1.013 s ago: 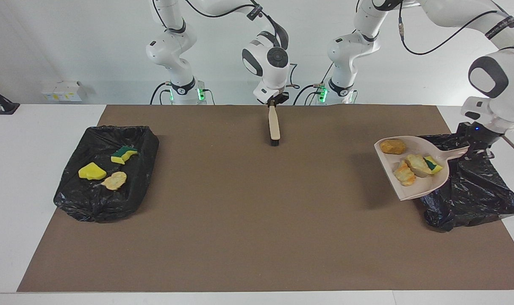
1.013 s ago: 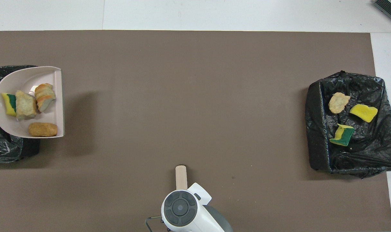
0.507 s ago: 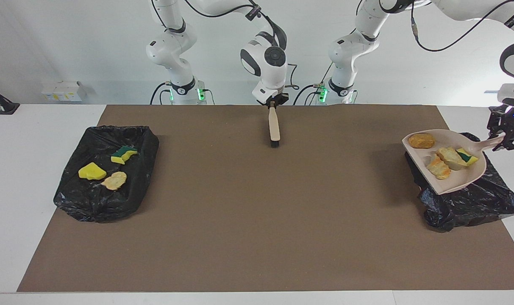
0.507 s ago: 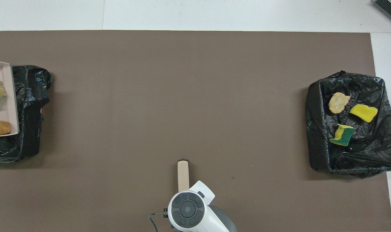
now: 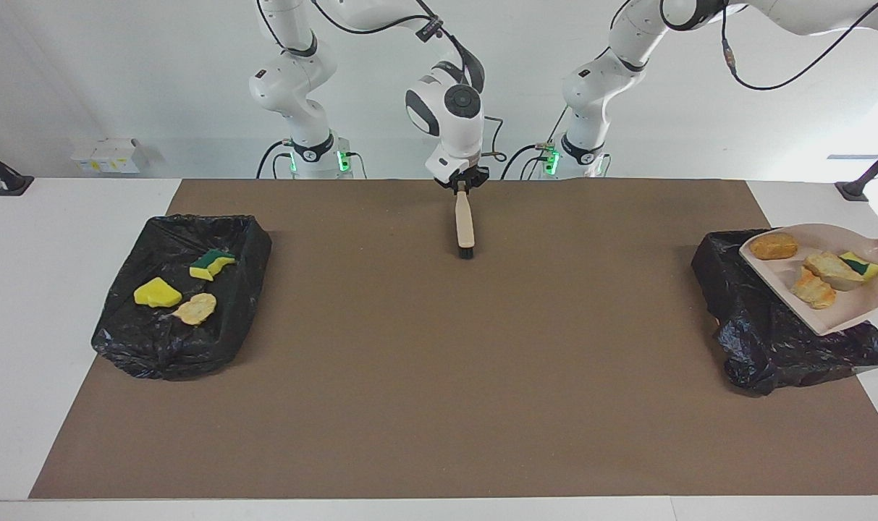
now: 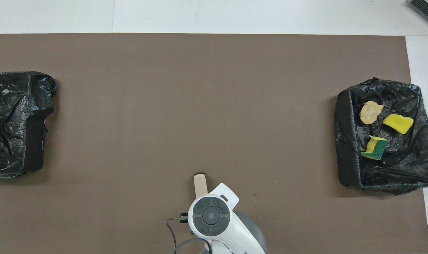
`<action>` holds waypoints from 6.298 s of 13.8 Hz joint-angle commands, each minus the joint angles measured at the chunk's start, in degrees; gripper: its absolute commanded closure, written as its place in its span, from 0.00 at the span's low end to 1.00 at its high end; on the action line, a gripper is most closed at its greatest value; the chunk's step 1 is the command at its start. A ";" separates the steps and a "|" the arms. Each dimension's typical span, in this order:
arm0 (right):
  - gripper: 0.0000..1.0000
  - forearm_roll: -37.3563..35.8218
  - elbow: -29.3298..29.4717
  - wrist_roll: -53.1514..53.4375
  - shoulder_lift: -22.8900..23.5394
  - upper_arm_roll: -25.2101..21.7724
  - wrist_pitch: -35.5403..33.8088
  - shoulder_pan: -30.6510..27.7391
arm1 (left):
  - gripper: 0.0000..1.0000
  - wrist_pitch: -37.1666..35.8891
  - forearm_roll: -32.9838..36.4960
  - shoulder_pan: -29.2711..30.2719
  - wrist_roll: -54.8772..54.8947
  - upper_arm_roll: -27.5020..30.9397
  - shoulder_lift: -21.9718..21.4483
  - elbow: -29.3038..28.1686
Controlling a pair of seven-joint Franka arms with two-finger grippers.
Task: Sweep and dump trash in bin
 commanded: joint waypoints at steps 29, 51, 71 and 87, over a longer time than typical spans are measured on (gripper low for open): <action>0.00 -13.34 31.16 -64.72 -2.71 -7.10 -29.65 -43.91 | 1.00 -10.09 9.12 -14.82 -14.67 -0.89 -6.41 -4.08; 0.00 -12.90 35.46 -39.85 -6.67 -0.55 -37.30 -50.47 | 1.00 -7.57 -23.48 -48.65 -94.00 -0.98 -6.33 -18.85; 0.00 -12.73 32.30 -36.69 -10.36 0.71 -36.33 -52.52 | 1.00 2.64 -34.66 -64.31 -132.18 -1.07 12.66 -5.84; 0.00 -13.78 35.54 -36.69 -6.59 1.59 -36.68 -50.41 | 0.00 -5.35 -34.66 -55.90 -130.78 -0.54 2.47 -7.25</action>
